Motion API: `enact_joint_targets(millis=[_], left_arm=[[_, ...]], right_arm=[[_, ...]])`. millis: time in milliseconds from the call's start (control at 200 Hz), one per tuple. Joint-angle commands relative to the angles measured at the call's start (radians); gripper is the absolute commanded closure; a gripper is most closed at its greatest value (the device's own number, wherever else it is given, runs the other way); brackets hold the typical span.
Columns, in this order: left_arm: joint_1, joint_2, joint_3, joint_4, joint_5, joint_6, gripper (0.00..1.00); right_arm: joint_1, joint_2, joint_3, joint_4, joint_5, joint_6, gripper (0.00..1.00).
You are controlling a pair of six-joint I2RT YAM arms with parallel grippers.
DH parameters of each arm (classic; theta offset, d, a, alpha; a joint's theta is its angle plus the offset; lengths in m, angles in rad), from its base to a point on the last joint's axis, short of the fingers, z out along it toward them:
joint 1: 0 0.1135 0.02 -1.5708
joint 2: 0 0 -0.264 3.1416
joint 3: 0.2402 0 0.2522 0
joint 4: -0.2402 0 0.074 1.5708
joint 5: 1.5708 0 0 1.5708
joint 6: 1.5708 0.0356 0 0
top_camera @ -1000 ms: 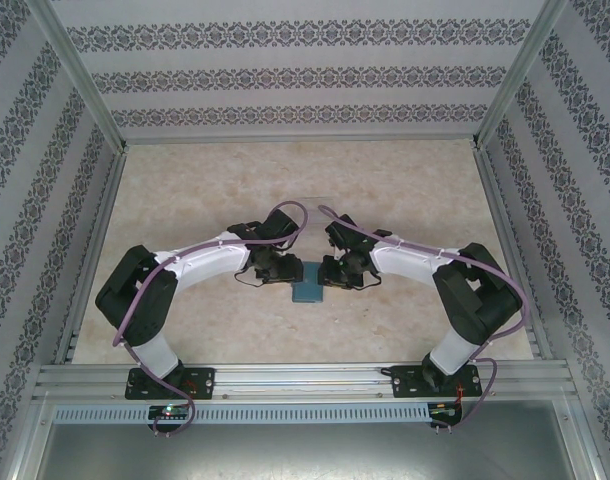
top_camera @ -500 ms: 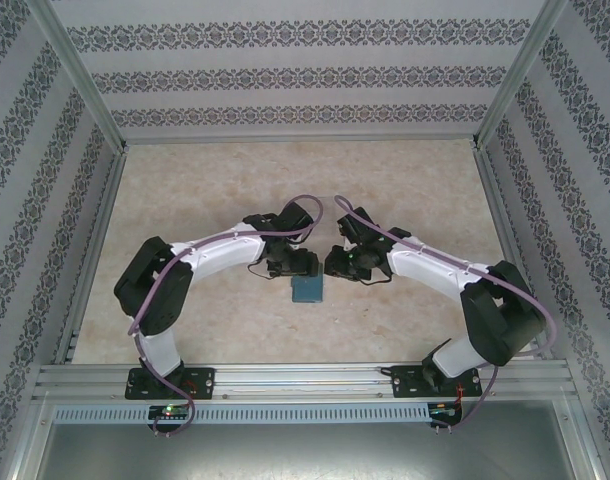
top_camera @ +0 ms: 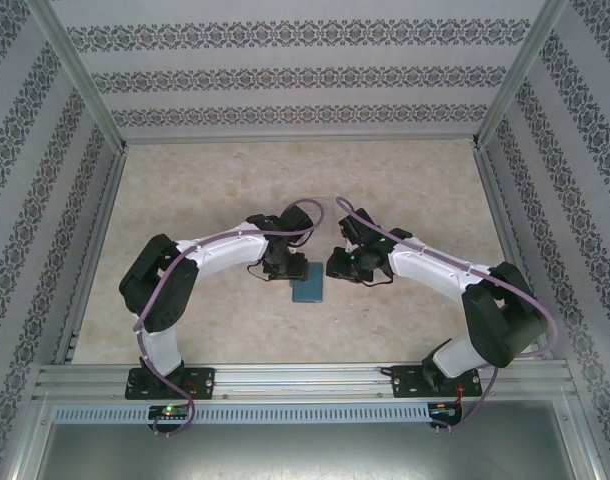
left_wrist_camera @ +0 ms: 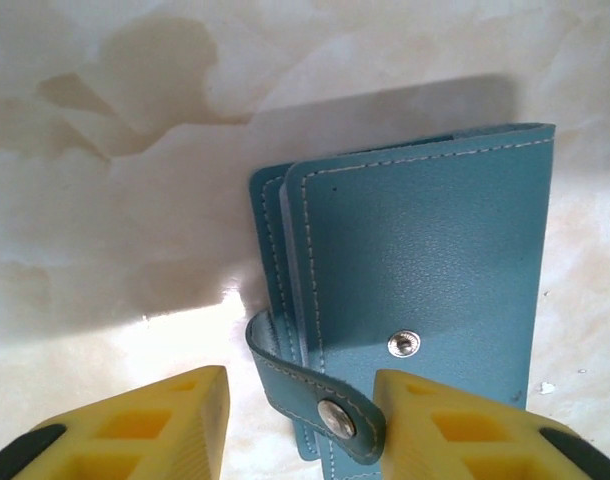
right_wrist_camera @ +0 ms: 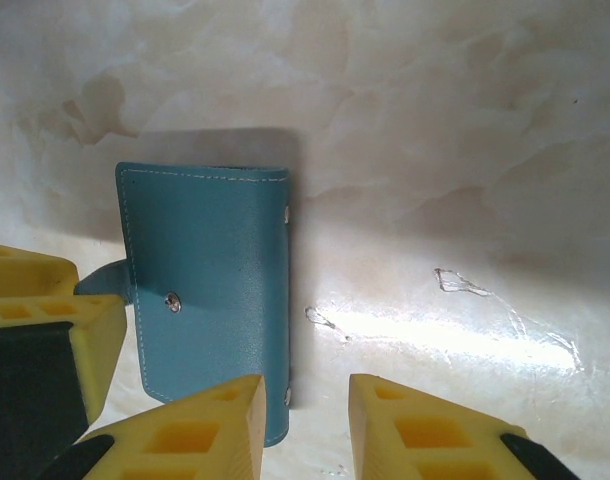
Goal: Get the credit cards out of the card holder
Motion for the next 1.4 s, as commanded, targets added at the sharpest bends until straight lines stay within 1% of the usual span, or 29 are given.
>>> enact_joint_targets(millis=[0,185,305,400,515,689,944,1014,1109,1129,1204,1394], left_arm=[[-0.007,-0.046,-0.003,-0.051,-0.047,0.011,0.63],[0.002,-0.046,-0.019,-0.039,-0.059,0.014,0.73],[0.016,-0.052,-0.040,-0.003,-0.032,0.012,0.79],[0.025,-0.067,-0.066,0.039,0.004,0.015,0.82],[0.039,-0.097,-0.120,0.095,0.052,0.004,0.86],[0.075,-0.158,-0.242,0.209,0.143,-0.031,0.88],[0.133,-0.195,-0.361,0.329,0.250,-0.052,0.88],[0.147,-0.205,-0.382,0.346,0.263,-0.046,0.89],[0.166,-0.210,-0.400,0.354,0.277,-0.036,0.88],[0.169,-0.210,-0.406,0.356,0.280,-0.034,0.88],[0.183,-0.209,-0.423,0.372,0.299,-0.030,0.88],[0.204,-0.207,-0.458,0.409,0.328,-0.028,0.88]], right_arm=[[-0.001,-0.011,0.014,-0.027,0.024,0.000,0.71],[0.014,0.002,0.035,-0.040,0.025,-0.001,0.71],[0.031,0.018,0.057,-0.054,0.029,-0.003,0.71],[0.049,0.038,0.080,-0.068,0.034,-0.004,0.68],[0.075,0.071,0.122,-0.101,0.057,-0.012,0.62],[0.115,0.141,0.197,-0.141,0.075,-0.031,0.54],[0.183,0.266,0.341,-0.236,0.169,-0.039,0.30],[0.196,0.306,0.387,-0.273,0.201,-0.046,0.21],[0.209,0.348,0.429,-0.305,0.227,-0.049,0.15],[0.212,0.354,0.435,-0.309,0.228,-0.049,0.12],[0.220,0.378,0.456,-0.318,0.232,-0.047,0.09],[0.232,0.438,0.511,-0.345,0.235,-0.044,0.09]])
